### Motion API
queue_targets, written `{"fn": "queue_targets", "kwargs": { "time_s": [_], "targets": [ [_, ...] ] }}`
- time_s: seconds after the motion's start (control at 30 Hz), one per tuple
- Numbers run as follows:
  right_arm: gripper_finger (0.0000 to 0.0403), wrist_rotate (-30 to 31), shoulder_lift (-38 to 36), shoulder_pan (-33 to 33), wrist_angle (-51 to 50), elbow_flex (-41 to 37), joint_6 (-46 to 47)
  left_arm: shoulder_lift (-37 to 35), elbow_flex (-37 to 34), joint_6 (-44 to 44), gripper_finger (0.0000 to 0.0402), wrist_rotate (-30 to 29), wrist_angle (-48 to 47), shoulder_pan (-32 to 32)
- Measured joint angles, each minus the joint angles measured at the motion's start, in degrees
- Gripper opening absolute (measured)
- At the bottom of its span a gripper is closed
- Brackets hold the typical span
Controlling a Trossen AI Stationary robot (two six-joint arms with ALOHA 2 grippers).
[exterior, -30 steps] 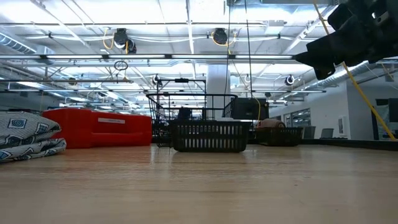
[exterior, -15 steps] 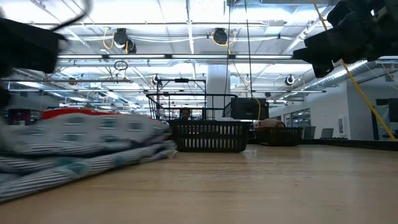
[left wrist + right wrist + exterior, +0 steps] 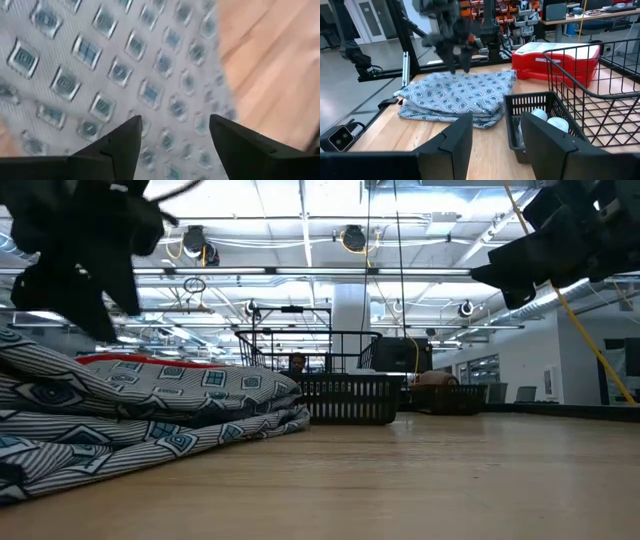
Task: Pick & place medical supplies in basket/bin
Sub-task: Put the blue patient gown into the black wire basket
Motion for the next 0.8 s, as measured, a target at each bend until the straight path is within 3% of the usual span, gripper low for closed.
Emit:
{"fn": "queue_targets", "kwargs": {
  "time_s": [0.17, 0.33, 0.47, 0.8],
  "targets": [
    [0.0155, -0.01, 0.62, 0.00, -0.07, 0.00, 0.00, -0.65, 0.09, -0.93, 0.0244, -1.90, 3.10, -1.99],
    [0.0155, -0.13, 1.41, 0.02, 0.00, 0.00, 0.02, -0.06, 0.11, -1.18, 0.0254, 4.50, 2.92, 2.39],
    [0.0155, -0.15, 1.59, 0.01, 0.06, 0.00, 0.02, 0.00, 0.14, 3.74, 0.0278, 9.49, 3.57, 4.93],
    [0.0155, -0.15, 1.82, 0.02, 0.08, 0.00, 0.02, 0.23, 0.14, 16.41, 0.0294, 2.41, 11.63, 8.12]
  ]
}}
